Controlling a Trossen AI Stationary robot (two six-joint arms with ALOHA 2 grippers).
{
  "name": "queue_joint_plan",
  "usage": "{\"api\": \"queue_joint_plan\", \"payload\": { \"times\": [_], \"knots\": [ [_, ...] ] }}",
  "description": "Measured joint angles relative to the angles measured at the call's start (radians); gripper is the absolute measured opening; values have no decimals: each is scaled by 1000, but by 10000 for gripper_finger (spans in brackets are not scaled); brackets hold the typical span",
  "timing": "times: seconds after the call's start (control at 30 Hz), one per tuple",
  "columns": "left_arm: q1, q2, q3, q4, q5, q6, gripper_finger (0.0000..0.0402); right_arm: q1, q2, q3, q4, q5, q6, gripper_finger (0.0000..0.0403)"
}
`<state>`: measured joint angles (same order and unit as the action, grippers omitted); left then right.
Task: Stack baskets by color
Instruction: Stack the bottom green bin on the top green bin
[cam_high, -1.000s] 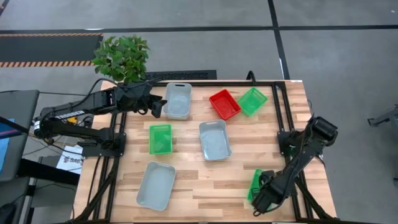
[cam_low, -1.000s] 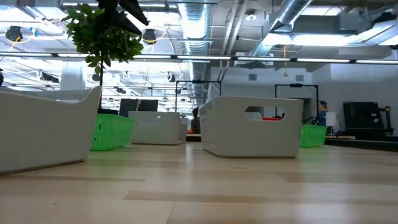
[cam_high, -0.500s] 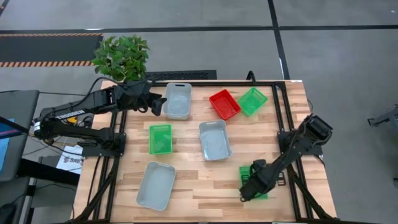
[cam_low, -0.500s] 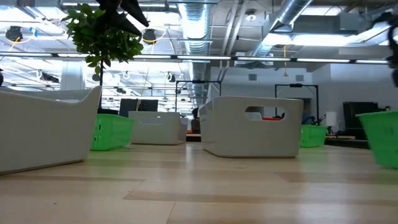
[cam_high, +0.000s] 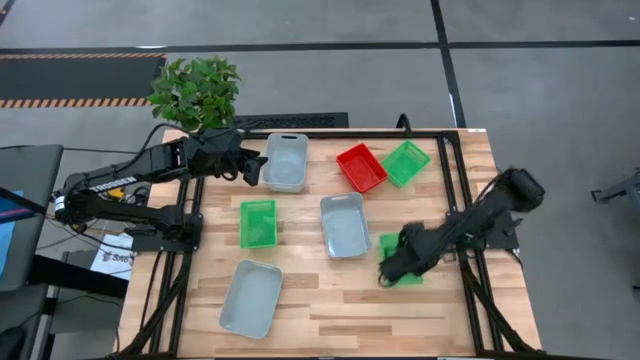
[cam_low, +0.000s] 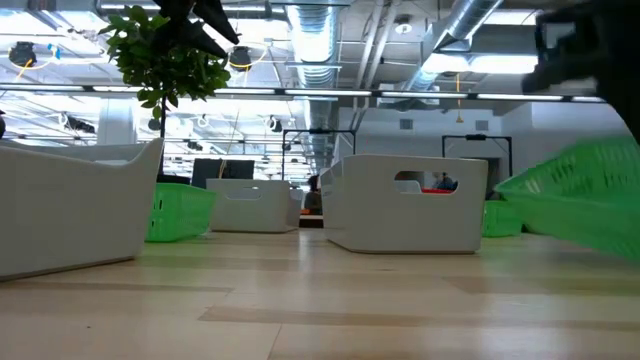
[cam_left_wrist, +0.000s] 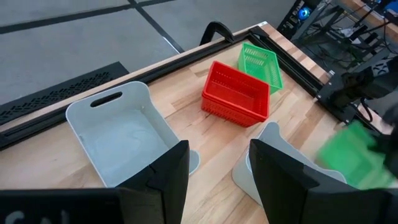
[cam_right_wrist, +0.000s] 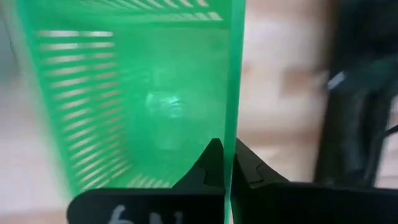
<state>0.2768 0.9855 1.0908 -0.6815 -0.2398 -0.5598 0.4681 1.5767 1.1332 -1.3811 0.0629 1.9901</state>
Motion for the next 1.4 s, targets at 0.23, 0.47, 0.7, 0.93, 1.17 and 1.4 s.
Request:
{"api": "queue_joint_plan", "payload": {
  "times": [0.23,0.47,0.7,0.93,1.17,1.4],
  "knots": [
    [0,0,0,1,-1,-2,155,-214,-280,0,-148,418,116,6],
    [0,0,0,2,-1,-2,155,-570,-381,0,-145,684,126,6],
    [0,0,0,2,-8,-2,155,-869,-348,0,26,669,-62,7],
    [0,0,0,2,-10,-2,155,-1019,-237,0,156,570,-192,7],
    [0,0,0,2,-10,14,155,-1042,-157,0,203,498,-243,8],
    [0,0,0,0,-10,18,155,-1070,-162,-39,307,461,-268,12]
  ]
}}
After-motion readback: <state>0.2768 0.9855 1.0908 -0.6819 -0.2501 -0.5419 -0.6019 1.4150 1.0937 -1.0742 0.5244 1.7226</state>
